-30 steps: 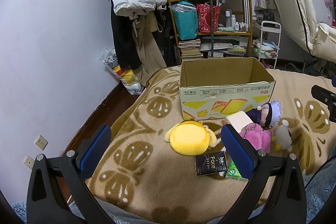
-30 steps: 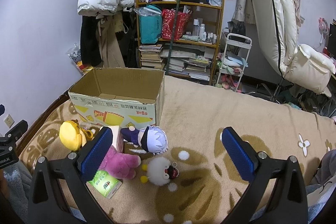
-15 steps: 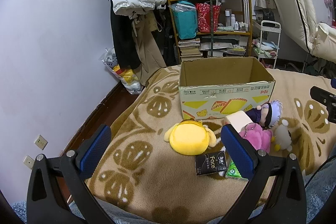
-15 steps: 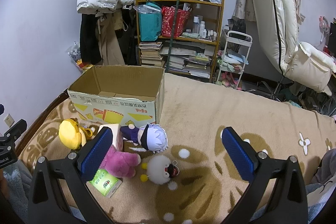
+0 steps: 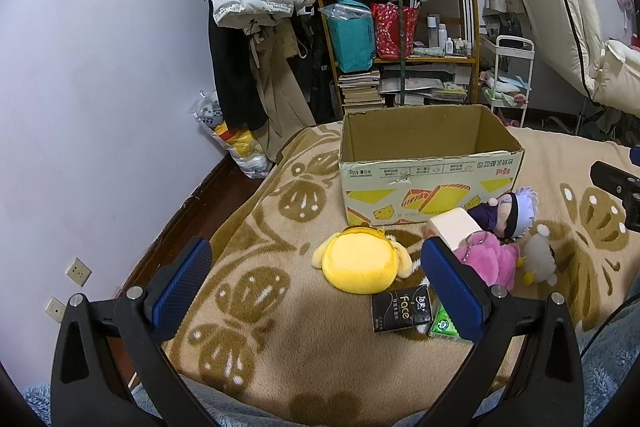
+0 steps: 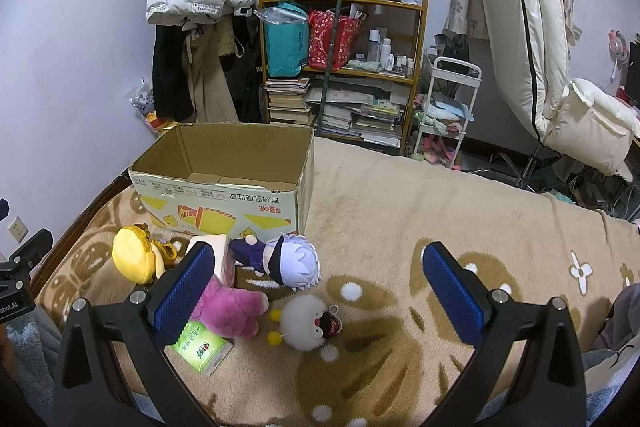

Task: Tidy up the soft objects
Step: 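Lower the left tool onto the black Face tissue pack while the right tool lowers onto the white penguin plush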

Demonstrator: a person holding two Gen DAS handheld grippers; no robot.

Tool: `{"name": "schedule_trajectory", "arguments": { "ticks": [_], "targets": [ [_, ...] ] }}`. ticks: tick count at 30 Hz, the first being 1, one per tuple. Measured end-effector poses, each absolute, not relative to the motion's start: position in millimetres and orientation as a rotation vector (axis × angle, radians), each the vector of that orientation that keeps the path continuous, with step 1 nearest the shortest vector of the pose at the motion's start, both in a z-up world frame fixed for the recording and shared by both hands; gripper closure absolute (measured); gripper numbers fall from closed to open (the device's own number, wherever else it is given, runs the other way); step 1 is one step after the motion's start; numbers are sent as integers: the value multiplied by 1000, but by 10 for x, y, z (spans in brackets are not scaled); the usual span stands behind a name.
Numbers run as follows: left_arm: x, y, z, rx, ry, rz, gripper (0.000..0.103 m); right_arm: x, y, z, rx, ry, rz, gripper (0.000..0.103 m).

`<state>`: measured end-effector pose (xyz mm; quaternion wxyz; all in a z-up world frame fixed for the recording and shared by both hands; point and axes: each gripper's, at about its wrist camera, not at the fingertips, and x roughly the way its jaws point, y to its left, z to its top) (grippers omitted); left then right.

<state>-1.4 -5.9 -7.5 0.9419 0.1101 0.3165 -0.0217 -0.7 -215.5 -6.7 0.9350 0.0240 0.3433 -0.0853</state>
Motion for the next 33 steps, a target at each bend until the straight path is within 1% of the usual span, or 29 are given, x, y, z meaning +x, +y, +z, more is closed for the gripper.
{"name": "schedule_trajectory", "arguments": {
  "ticks": [8, 16, 19, 33],
  "targets": [
    [13, -62, -92, 230, 657, -41, 1, -8, -2147, -101, 48, 708, -177, 0],
    [272, -180, -138, 258, 695, -53, 1, 176, -2199, -278, 132, 763, -156, 0],
    [373, -276, -162, 287, 703, -73, 1, 249, -2203, -354, 118, 814, -179, 0],
    [882, -460, -699, 273, 949, -101, 1, 650, -2400, -678, 170, 1023, -161, 0]
  ]
}}
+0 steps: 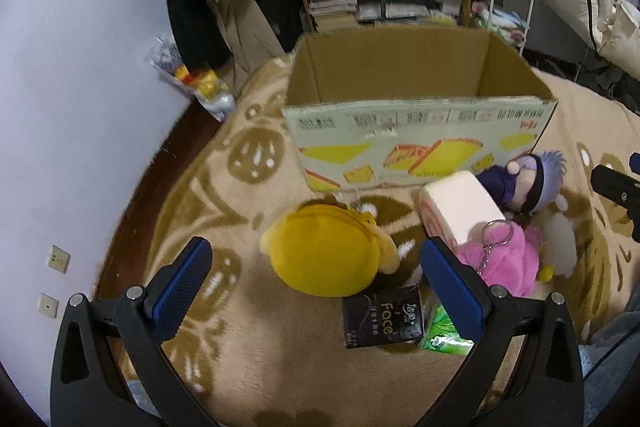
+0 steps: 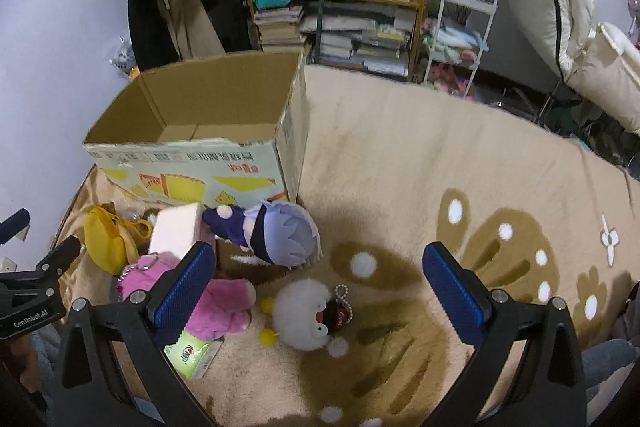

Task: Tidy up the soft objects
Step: 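Lower the left tool onto the black Face tissue pack while the right tool lowers onto the white penguin plush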

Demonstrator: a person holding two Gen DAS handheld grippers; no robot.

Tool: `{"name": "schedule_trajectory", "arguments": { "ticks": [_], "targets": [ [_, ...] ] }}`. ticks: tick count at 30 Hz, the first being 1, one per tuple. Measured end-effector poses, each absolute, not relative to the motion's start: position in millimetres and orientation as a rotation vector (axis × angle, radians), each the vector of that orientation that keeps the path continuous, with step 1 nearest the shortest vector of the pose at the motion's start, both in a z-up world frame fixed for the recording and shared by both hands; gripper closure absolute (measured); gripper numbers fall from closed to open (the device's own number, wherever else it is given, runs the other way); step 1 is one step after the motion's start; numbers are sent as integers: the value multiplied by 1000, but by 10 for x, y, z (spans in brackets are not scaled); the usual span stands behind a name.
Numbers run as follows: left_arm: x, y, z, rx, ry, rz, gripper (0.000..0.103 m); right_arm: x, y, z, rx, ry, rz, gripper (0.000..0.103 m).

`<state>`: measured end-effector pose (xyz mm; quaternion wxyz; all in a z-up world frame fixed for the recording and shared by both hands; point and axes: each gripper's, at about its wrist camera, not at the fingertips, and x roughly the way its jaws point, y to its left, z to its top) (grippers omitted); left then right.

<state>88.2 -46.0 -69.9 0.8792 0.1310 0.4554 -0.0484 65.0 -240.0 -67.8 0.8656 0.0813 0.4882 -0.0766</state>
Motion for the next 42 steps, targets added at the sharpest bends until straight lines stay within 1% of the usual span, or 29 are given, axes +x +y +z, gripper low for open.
{"name": "schedule_trajectory", "arguments": {
  "ticks": [5, 10, 25, 28, 32, 37, 42],
  "targets": [
    [969, -509, -881, 270, 1029, -118, 1, 725, -2441, -888, 184, 1123, -166, 0],
    [1001, -493, -1060, 245, 1120, -141, 1, 762, -2457, -1025, 193, 1185, -165, 0],
    [964, -606, -1417, 283, 1242, -171, 1, 838, -2429, -1358, 182, 1357, -145, 0],
    [971, -606, -1461, 291, 1255, -170, 1, 872, -2429, -1422, 181, 1385, -141, 2],
    [983, -612, -1496, 310, 1259, -170, 1, 907, -2409, -1514, 184, 1415, -122, 13],
    [1014, -619, -1582, 336, 1276, -165, 1, 944, -2388, -1562, 191, 1424, -106, 19],
    [1019, -620, -1667, 361, 1285, -164, 1, 922, -2380, -1557, 196, 1426, -108, 19]
  ]
}}
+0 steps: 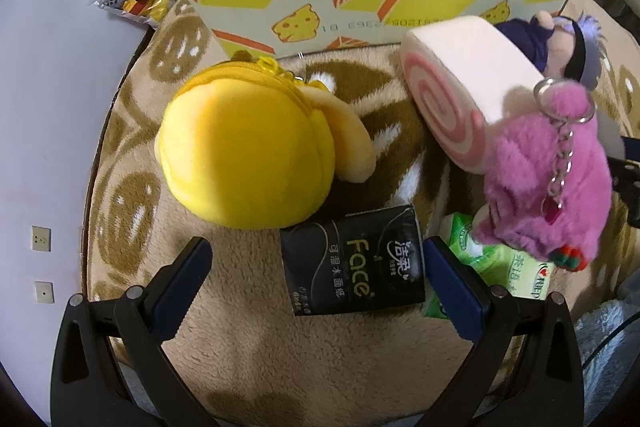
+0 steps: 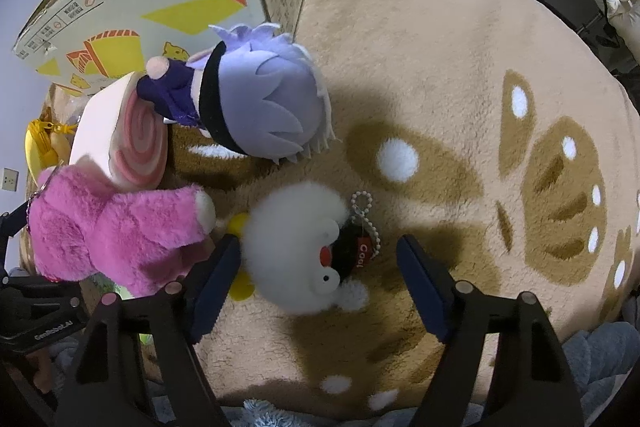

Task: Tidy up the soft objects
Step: 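Lower the left tool onto the black Face tissue pack while the right tool lowers onto the white penguin plush, then close the left tool on the tissue pack while the right tool grips the penguin, lifting both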

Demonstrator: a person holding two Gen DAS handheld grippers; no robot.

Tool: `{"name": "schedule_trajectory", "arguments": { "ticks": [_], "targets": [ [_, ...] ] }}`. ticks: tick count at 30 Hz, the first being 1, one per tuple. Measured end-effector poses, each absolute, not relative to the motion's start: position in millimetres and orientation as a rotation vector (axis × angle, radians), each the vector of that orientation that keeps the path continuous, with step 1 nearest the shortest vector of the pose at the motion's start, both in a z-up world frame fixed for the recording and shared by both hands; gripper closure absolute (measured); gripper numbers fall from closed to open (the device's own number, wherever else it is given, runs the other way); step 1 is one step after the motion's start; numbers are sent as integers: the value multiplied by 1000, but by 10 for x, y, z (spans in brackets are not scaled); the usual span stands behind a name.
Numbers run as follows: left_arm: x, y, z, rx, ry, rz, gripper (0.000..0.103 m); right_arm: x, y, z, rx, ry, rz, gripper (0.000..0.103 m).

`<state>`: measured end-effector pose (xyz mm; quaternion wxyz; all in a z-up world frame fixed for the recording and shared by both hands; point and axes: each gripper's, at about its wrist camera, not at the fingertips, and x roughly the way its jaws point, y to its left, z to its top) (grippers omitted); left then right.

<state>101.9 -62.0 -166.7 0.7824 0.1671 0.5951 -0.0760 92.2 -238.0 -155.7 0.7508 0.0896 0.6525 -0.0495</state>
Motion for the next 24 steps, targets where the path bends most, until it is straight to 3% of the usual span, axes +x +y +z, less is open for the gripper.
{"name": "schedule_trajectory", "arguments": {
  "ticks": [6, 10, 12, 18, 19, 24],
  "targets": [
    [1025, -630, -1712, 365, 1292, -174, 2, 863, -2337, -1562, 197, 1425, -104, 19],
    [1024, -639, -1734, 331, 1316, -214, 22, 810, -2290, -1572, 185, 1424, -102, 32],
    [1027, -643, -1743, 321, 1329, -226, 34, 812, -2284, -1607, 187, 1432, -103, 33],
    [1026, -660, -1752, 328, 1329, -234, 35, 826, -2322, -1710, 196, 1438, -109, 45],
    [1034, -652, -1748, 321, 1331, -234, 35, 827, -2334, -1726, 199, 1437, -109, 52],
    [1020, -634, -1708, 306, 1328, -241, 36, 813, -2410, -1728, 219, 1430, -111, 57]
  ]
}}
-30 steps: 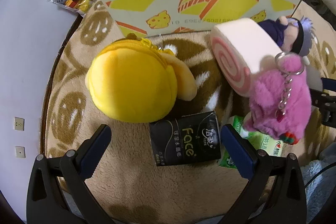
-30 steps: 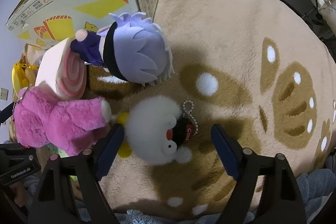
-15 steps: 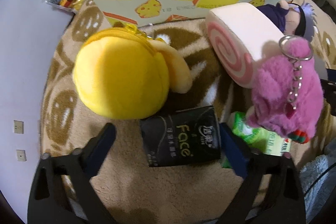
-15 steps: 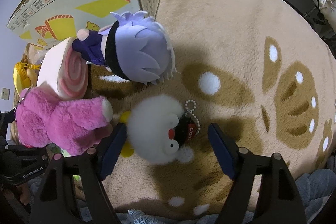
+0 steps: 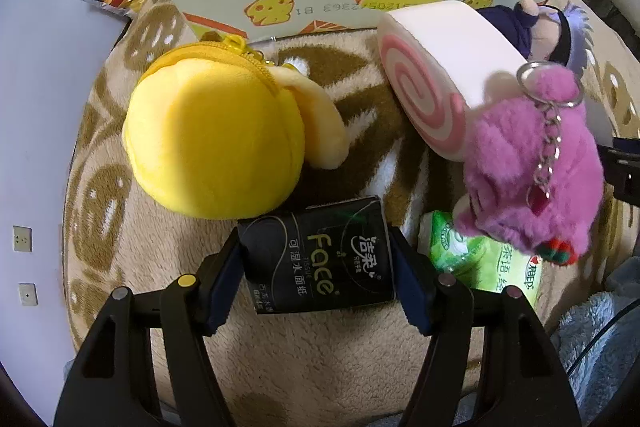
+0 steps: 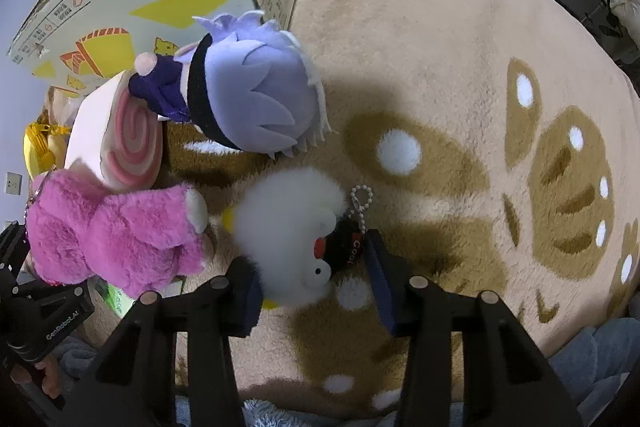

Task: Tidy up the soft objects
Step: 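Close the left tool on the tissue pack while the right tool grips the penguin, lifting both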

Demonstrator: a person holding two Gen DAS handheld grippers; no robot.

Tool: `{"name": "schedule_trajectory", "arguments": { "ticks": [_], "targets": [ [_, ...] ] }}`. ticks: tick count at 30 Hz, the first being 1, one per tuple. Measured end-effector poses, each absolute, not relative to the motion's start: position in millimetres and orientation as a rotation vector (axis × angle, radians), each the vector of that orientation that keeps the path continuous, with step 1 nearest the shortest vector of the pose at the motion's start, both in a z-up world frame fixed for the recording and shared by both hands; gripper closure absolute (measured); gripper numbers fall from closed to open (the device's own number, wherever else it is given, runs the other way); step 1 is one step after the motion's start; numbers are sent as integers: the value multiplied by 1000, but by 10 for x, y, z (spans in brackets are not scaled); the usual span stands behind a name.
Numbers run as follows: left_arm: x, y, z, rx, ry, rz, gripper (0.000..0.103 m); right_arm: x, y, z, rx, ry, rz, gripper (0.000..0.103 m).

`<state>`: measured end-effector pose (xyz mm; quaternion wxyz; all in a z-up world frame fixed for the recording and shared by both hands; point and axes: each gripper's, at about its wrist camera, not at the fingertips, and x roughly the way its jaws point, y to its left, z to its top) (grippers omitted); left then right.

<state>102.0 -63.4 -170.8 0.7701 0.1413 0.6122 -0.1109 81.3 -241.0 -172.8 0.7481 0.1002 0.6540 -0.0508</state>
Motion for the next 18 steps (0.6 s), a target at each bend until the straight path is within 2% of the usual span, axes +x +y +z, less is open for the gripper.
{"name": "schedule_trajectory", "arguments": {
  "ticks": [13, 18],
  "targets": [
    [723, -521, -1224, 255, 1168, -180, 36, 778, -2380, -1235, 171, 1205, -74, 59],
    [581, -463, -895, 241, 1037, -152, 36, 693, -2307, -963, 127, 1072, -61, 59]
  ]
}}
